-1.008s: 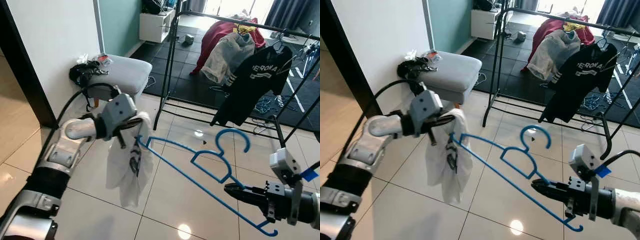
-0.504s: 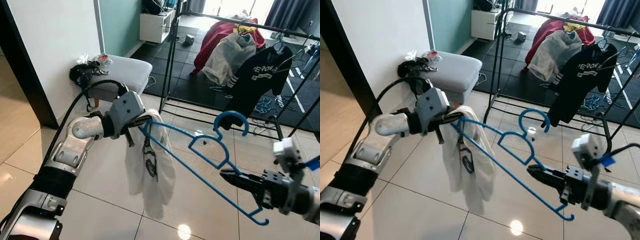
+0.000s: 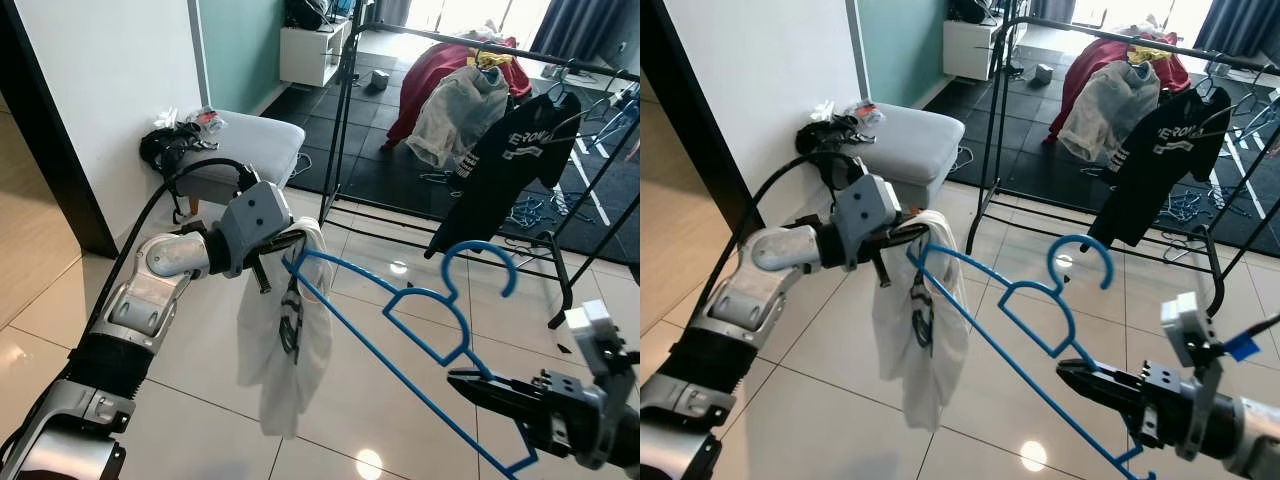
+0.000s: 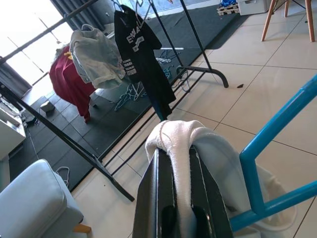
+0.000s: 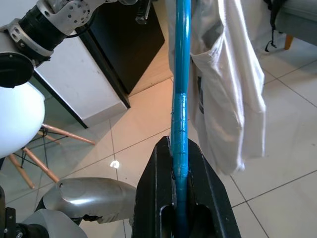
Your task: Hang hanger
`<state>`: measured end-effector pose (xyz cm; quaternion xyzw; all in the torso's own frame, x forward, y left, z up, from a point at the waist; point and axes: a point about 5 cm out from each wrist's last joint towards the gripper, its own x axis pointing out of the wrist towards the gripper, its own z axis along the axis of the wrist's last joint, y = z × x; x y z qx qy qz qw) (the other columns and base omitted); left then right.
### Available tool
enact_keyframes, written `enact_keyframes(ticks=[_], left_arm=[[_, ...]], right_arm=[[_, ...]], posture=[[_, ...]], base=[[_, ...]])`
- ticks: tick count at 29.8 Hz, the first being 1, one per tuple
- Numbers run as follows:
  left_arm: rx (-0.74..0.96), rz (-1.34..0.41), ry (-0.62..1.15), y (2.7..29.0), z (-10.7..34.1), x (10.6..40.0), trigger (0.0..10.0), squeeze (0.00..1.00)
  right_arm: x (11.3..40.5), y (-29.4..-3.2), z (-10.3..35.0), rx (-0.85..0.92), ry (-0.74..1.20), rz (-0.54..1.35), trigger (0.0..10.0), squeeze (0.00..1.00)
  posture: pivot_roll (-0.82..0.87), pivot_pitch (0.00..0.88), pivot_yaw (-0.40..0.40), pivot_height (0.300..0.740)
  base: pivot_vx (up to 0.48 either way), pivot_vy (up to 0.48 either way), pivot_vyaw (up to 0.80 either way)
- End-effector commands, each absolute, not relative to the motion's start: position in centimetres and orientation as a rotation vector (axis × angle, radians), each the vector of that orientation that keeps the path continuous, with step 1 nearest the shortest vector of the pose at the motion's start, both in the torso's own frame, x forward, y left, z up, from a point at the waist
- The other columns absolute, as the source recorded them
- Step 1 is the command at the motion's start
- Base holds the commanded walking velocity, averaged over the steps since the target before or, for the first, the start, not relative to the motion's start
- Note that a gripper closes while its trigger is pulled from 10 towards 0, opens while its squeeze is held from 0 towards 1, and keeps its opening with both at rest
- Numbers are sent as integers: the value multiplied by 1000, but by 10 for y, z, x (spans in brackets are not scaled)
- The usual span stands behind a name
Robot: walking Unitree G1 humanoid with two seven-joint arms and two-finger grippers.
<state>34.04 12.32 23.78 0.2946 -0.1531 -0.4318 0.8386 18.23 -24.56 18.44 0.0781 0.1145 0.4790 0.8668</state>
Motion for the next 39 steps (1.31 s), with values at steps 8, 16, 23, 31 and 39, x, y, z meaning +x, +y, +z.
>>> enact_keyframes(ticks=[8,16,23,31,39], left_arm=[[616,-913,-303,123,233,340,10000,0],[621,-906,-301,124,233,339,10000,0],[616,-914,-323,119,238,338,10000,0],[619,-914,-339,117,242,336,10000,0],[632,-900,-340,123,245,337,10000,0]], right_arm=[[183,-256,211,152,133,988,10000,0],[180,-260,214,143,129,978,10000,0],[178,-260,208,141,157,955,10000,0],[177,-257,204,144,181,955,10000,0],[174,-261,200,140,214,917,10000,0]], posture=[[-66,112,-47,740],[-59,108,-45,740],[-58,104,-42,740],[-58,101,-44,740],[-64,107,-40,740]], base=[[0,0,0],[0,0,0],[0,0,0],[0,0,0],[0,0,0]])
